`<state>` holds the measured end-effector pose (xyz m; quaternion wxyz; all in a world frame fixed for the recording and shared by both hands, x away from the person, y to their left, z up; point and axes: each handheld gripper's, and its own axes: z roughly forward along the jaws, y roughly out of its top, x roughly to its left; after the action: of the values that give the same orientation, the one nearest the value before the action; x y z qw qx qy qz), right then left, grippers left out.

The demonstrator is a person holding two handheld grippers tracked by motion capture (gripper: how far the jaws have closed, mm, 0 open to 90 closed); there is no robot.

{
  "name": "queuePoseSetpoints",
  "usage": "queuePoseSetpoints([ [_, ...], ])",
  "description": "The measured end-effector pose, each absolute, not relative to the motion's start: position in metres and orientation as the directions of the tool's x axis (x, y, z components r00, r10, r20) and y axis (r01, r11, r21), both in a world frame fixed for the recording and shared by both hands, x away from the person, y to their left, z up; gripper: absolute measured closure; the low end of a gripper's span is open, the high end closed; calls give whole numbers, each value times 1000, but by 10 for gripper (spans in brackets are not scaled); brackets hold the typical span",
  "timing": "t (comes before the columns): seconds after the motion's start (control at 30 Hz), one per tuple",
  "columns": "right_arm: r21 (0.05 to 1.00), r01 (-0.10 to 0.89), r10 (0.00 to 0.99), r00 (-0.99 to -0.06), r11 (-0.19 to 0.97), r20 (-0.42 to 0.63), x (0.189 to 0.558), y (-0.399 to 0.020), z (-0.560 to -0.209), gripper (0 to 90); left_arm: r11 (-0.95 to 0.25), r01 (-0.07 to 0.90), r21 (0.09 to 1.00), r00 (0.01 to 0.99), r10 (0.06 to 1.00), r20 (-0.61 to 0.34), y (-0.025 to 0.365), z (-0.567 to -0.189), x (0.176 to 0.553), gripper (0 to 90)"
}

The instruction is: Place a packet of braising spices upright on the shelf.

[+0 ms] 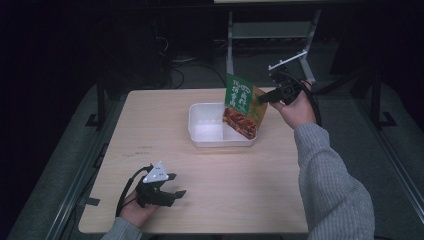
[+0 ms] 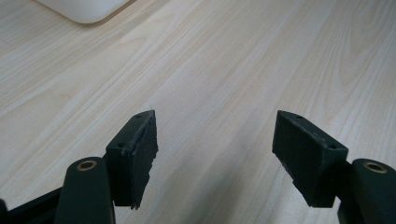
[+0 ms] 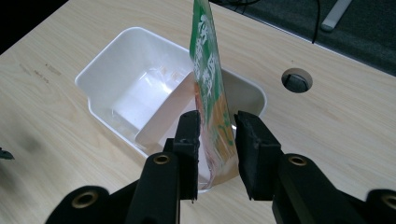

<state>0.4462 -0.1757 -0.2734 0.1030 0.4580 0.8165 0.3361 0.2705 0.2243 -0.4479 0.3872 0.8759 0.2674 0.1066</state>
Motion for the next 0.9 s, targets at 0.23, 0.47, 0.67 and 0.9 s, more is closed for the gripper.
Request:
queuePoseSetpoints([
  [0.23, 635, 682, 823, -554, 362, 127, 445, -178, -275, 852, -553, 387, 738, 832, 554, -21, 225, -448, 271, 306],
  [0.47, 645, 678, 816, -560, 352, 143, 443, -182, -277, 733, -554, 387, 737, 832, 554, -20, 224, -448, 271, 306],
  [0.67, 654, 678, 819, -553, 336, 152, 438, -189, -279, 647, -556, 387, 736, 831, 555, -17, 225, -448, 271, 300],
  [0.9, 658, 679, 816, -554, 327, 166, 431, -196, -284, 619, -555, 387, 736, 830, 557, -16, 225, -448, 271, 295],
])
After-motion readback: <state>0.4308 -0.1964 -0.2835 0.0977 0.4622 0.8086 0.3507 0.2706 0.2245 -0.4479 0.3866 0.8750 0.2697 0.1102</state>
